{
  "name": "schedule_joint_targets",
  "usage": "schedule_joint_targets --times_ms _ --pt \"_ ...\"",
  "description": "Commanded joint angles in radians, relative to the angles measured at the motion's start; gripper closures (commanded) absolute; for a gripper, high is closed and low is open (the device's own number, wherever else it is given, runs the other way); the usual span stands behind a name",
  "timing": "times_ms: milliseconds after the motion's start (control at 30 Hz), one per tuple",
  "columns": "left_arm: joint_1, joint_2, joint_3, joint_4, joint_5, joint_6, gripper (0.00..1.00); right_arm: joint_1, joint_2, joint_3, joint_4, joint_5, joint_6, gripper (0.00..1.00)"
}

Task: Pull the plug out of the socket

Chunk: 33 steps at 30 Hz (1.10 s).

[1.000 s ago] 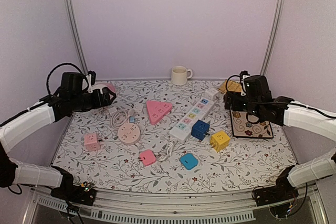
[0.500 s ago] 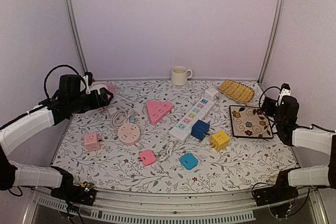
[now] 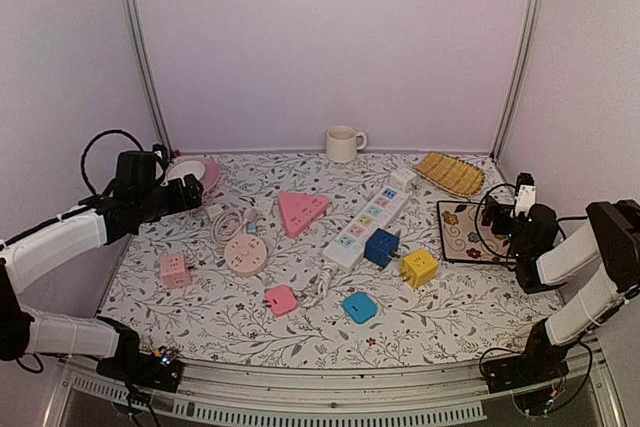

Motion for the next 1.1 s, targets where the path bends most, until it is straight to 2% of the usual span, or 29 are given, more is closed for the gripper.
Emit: schedule_joint_targets --times_ms 0,267,500,633,867,1067 --pt "0.016 0.002 -0.040 0.099 -0.128 0.080 0.03 -0.014 0.026 0.000 0.125 -0.096 -0.036 0.01" --pt "0.079 0.033 -0.131 0.315 -0.216 0.208 0.03 -0.022 0.029 0.002 0.130 -0.109 -0.032 0.01" --pt "0.195 0.062 -0.225 0.503 -0.257 0.216 0.03 -0.021 0.027 -0.001 0.136 -0.106 -0.033 0.01" --pt "0.258 0.081 -0.298 0.669 -0.264 0.248 0.03 -0.022 0.027 -0.001 0.137 -0.106 -0.032 0.01" --pt "0.300 0.213 -0.397 1.019 -0.211 0.341 0.03 -0.022 0.028 -0.001 0.138 -0.106 -0.032 0.01" --pt "0.299 0.287 -0.423 1.183 -0.120 0.339 0.03 -0.021 0.029 -0.001 0.136 -0.107 -0.033 0.01"
